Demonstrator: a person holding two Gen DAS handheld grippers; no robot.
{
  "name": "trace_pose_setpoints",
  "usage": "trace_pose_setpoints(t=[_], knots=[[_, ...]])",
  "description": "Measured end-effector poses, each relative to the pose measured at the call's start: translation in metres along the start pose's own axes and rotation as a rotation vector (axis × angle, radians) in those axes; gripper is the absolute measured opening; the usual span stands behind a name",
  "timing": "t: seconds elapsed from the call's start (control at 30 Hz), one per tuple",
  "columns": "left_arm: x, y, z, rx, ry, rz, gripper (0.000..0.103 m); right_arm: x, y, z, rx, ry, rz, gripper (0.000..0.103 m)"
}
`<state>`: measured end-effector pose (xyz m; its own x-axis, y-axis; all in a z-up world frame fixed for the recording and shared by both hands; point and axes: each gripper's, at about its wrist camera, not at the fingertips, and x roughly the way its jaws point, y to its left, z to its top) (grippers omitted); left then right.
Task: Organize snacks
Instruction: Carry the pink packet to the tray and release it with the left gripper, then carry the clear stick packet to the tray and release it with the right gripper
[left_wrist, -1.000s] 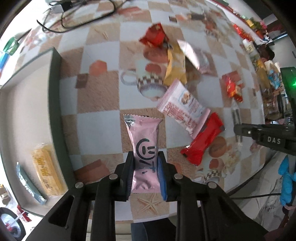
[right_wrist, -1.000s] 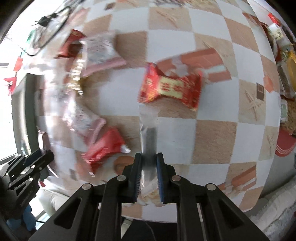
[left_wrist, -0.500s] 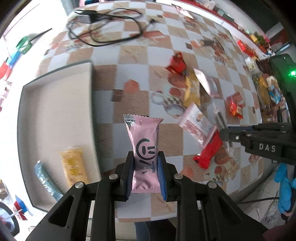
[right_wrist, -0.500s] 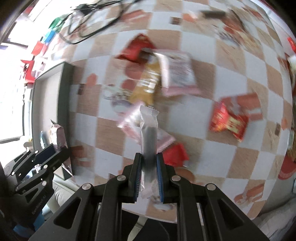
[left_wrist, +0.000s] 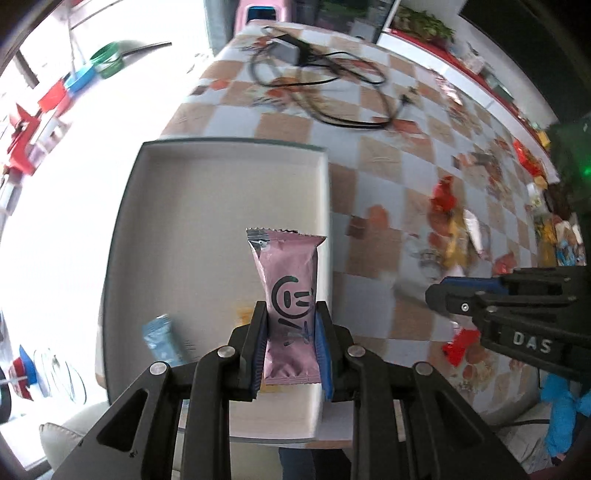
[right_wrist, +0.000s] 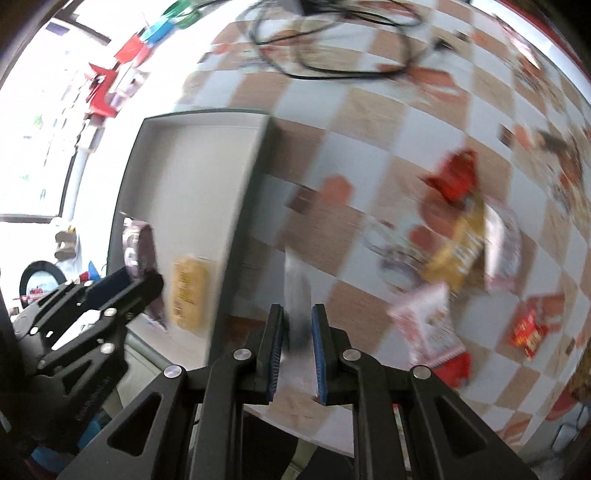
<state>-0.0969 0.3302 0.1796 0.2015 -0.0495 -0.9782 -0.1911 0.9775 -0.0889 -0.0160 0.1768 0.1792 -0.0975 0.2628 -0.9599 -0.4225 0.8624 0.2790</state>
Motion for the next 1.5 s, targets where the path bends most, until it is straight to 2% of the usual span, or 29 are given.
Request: trace_pose_setpoints(t=[0.33,0.5,0.57,0.6,0.63,0.73,0.8,0.87,1.0,1.23,1.27,1.37,1.4,1.43,1.47,1.5], knots=[[0.019,0.057,-0.012,-0.122,0.043,0.043,0.026,0.024,0.077,0.031,-0.119,0.028,0.022,0.017],[0.028,0.075,-0.02,-0.165,0.069,0.054,0.026,0.037,0.079,0.039,-0.106,0.058,-0.016,0.018],[0.031,0.08,-0.023,-0.175,0.079,0.054,0.026,0.042,0.07,0.038,-0.082,0.08,-0.027,0.03],[0.032,0.082,-0.024,-0.178,0.084,0.053,0.026,0.046,0.064,0.036,-0.069,0.094,-0.037,0.055],[0.035,0.083,-0.026,-0.177,0.09,0.055,0.026,0.048,0.057,0.034,-0.058,0.096,-0.053,0.07],[0.038,0.084,-0.026,-0.17,0.099,0.075,0.027,0.048,0.04,0.026,-0.029,0.093,-0.078,0.071],[0.041,0.084,-0.027,-0.162,0.111,0.104,0.037,0.05,0.028,0.022,0.005,0.109,-0.08,0.071],[0.042,0.084,-0.027,-0.164,0.115,0.122,0.06,0.049,0.019,0.019,0.018,0.117,-0.098,0.071],[0.041,0.084,-0.029,-0.169,0.117,0.129,0.065,0.06,0.015,0.009,-0.035,0.168,-0.156,0.071],[0.031,0.081,-0.037,-0.162,0.117,0.126,0.07,0.108,0.027,-0.01,-0.089,0.243,-0.175,0.069],[0.029,0.081,-0.039,-0.162,0.119,0.125,0.07,0.113,0.03,-0.012,-0.094,0.246,-0.17,0.067],[0.027,0.081,-0.043,-0.167,0.123,0.119,0.071,0.117,0.044,-0.015,-0.146,0.222,-0.229,0.063],[0.027,0.082,-0.046,-0.17,0.126,0.116,0.071,0.117,0.049,-0.016,-0.166,0.215,-0.257,0.053],[0.027,0.083,-0.048,-0.17,0.13,0.116,0.071,0.117,0.052,-0.018,-0.175,0.205,-0.276,0.035],[0.027,0.083,-0.05,-0.17,0.132,0.117,0.071,0.115,0.055,-0.018,-0.176,0.198,-0.271,0.023],[0.024,0.084,-0.057,-0.172,0.132,0.116,0.071,0.114,0.057,-0.018,-0.174,0.203,-0.274,0.016]])
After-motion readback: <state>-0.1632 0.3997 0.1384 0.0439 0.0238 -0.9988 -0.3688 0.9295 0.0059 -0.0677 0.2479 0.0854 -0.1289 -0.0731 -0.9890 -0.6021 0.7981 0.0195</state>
